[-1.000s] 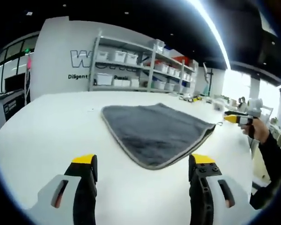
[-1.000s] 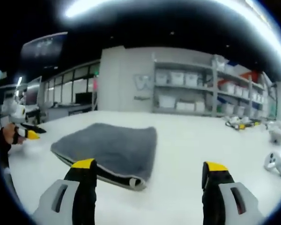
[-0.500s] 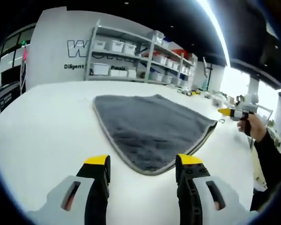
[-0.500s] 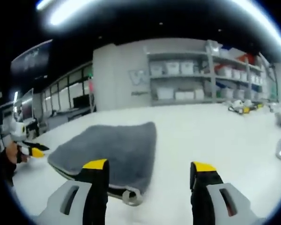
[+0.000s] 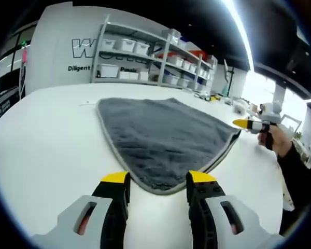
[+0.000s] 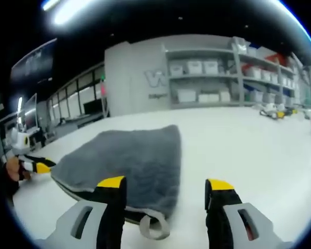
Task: Open the folded towel by lifting each exposed corner and separating the folded layers until the towel lies flat within the target outline without major curled edges
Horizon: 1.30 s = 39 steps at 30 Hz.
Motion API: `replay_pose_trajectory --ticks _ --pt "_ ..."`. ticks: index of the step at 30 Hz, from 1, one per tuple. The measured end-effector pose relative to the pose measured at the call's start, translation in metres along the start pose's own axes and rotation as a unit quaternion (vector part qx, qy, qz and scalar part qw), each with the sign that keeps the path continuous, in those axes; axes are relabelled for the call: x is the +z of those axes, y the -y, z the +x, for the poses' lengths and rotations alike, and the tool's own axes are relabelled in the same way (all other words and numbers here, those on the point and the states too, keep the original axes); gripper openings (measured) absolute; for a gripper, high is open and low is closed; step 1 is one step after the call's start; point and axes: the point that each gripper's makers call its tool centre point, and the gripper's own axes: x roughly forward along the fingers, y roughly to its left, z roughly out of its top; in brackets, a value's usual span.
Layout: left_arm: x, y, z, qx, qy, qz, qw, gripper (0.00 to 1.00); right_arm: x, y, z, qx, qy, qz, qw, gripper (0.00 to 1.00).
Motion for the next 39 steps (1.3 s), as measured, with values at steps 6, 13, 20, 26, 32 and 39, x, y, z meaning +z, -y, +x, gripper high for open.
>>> replay_pose_trajectory --ticks 6,13,20,26,32,39 --pt "0.000 0.001 0.000 0.001 -0.002 0.007 1.0000 0.40 -0.003 0.002 0.000 -0.004 0.001 0.009 1.0000 0.57" --pt "0.000 0.000 0.002 0.009 -0.004 0.018 0.9998 0.38 -0.001 0.003 -0.001 -0.008 0.001 0.003 1.0000 0.56" --pt "0.000 -0.001 0.003 0.013 -0.004 0.027 0.9995 0.36 0.040 -0.025 0.000 0.014 0.020 -0.051 0.9984 0.58" --pt "-0.001 -0.001 0.006 0.025 -0.011 0.049 0.9984 0.36 0.072 -0.049 0.013 0.036 0.030 -0.089 0.9949 0.58" --pt "-0.001 -0.002 0.008 0.028 -0.016 0.062 0.9975 0.32 0.102 -0.084 0.022 0.064 0.036 -0.142 0.9871 0.60" --pt "0.002 -0.004 0.007 0.024 -0.017 0.052 0.9982 0.31 0.145 -0.123 0.028 0.101 0.053 -0.181 0.9769 0.63"
